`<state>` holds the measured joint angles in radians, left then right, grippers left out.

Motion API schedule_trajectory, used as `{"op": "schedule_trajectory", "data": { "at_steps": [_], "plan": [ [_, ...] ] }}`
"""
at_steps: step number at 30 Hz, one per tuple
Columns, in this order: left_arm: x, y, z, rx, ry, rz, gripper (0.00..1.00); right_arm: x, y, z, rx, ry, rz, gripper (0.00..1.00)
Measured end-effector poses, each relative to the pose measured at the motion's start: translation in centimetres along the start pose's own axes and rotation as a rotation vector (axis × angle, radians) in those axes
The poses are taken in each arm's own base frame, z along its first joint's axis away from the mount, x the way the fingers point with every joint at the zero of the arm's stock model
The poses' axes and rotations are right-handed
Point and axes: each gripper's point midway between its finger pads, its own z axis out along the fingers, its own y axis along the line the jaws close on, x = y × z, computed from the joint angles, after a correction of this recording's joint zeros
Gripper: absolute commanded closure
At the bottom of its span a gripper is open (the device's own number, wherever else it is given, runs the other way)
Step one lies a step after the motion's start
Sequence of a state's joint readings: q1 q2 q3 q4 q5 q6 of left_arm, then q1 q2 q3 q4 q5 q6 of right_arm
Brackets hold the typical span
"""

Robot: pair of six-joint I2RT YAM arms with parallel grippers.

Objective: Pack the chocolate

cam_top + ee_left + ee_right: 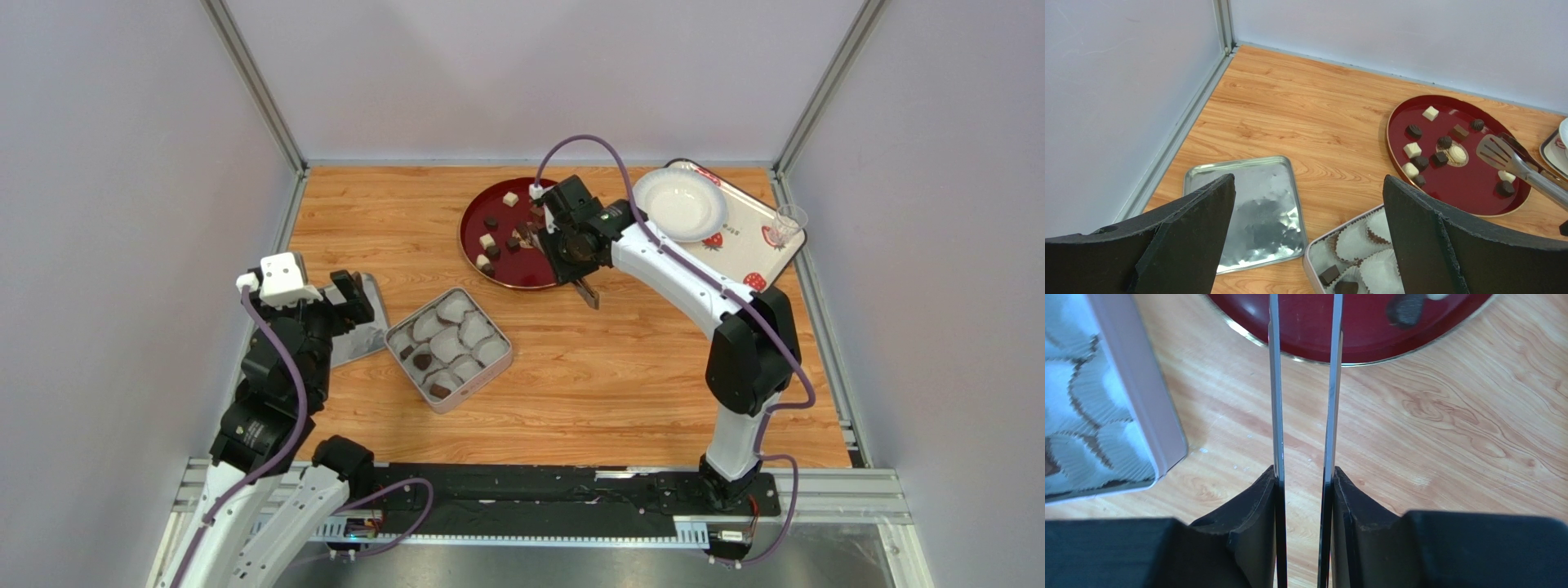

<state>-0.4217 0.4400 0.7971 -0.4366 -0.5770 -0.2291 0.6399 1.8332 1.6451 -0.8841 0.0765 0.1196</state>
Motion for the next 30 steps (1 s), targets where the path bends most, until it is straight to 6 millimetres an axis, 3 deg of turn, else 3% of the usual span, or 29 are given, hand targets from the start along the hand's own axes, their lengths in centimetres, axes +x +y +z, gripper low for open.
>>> {"op": "schedule_trajectory", "data": {
  "at_steps": [12, 18, 23, 30],
  "plan": [
    [0.3, -0.1, 0.3, -0.002, 0.012, 0.008, 0.02, 1.9, 10.1, -2.2, -0.164, -0.019, -0.252, 0.71],
    [0.3, -0.1, 0.3, -0.003, 0.013, 0.008, 0.02, 2.7, 15.4, -2.2, -0.266, -0.018, -0.376, 0.71],
    [0.3, -0.1, 0.3, -0.003, 0.013, 0.008, 0.02, 4.0, 18.1, -1.2, -0.330, 0.016, -0.442, 0.71],
    [0.3, -0.1, 0.3, -0.002, 0.013, 0.008, 0.02, 5.7, 18.8, 1.3, -0.347, 0.085, -0.466, 0.70]
  ]
}}
